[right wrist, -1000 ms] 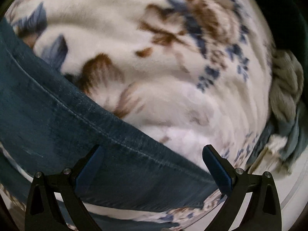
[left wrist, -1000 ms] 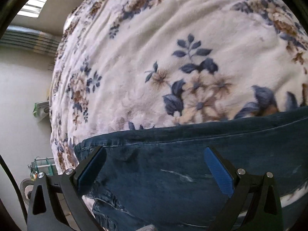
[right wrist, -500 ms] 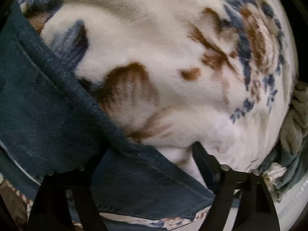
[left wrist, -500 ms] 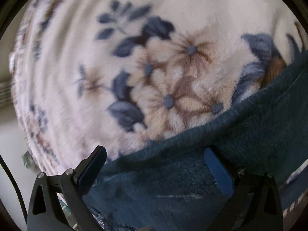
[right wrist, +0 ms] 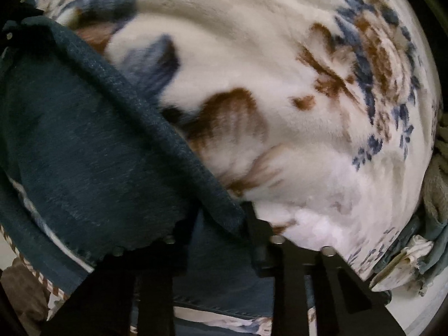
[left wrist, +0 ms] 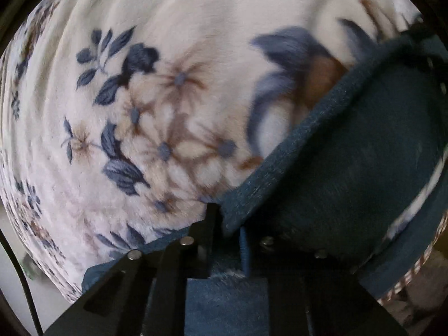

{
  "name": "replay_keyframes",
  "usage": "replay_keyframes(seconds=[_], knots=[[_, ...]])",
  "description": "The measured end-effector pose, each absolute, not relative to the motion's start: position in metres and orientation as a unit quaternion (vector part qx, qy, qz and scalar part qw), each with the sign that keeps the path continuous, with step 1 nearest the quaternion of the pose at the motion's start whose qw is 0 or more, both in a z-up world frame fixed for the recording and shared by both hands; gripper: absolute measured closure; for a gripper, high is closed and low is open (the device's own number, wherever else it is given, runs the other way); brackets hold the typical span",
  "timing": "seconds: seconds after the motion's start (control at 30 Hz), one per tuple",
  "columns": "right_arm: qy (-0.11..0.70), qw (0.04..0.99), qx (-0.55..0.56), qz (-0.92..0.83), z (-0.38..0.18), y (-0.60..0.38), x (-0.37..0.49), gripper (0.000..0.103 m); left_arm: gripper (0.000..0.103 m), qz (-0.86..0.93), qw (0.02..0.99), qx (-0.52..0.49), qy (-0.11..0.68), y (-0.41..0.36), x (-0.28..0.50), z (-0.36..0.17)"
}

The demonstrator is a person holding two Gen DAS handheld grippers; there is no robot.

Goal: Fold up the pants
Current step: 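Grasp the jeans hem with the right tool while the left tool grasps the other hem, then lift the hems and fold the legs over toward the waistband with both tools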

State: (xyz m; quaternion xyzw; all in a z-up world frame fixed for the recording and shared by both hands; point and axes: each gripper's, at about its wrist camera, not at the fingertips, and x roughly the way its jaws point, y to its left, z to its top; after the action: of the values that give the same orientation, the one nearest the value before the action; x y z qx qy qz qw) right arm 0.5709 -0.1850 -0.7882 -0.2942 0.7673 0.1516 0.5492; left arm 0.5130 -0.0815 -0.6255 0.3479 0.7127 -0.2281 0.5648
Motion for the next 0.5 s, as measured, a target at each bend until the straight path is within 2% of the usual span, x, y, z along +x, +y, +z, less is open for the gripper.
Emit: replay_keyframes(seconds=[0.13, 0.3, 0.5], knots=[[0.754, 0.582, -0.27, 0.137, -0.765, -0.195, 0.559, 0.088, 0.095, -0.224, 0.6, 0.304, 0.705, -0.07, 0.5, -0.602], [0.739, 0.627, -0.218, 0.12, -0.728, -0.207, 0.545, 0.09, 0.095, -0.211, 0.641, 0.211, 0.707, -0.045, 0.49, -0.563], [0.716, 0.669, -0.164, 0.113, -0.662, -0.214, 0.481, 0.09, 0.096, -0.185, 0.681, 0.094, 0.702, -0.008, 0.426, -0.513]])
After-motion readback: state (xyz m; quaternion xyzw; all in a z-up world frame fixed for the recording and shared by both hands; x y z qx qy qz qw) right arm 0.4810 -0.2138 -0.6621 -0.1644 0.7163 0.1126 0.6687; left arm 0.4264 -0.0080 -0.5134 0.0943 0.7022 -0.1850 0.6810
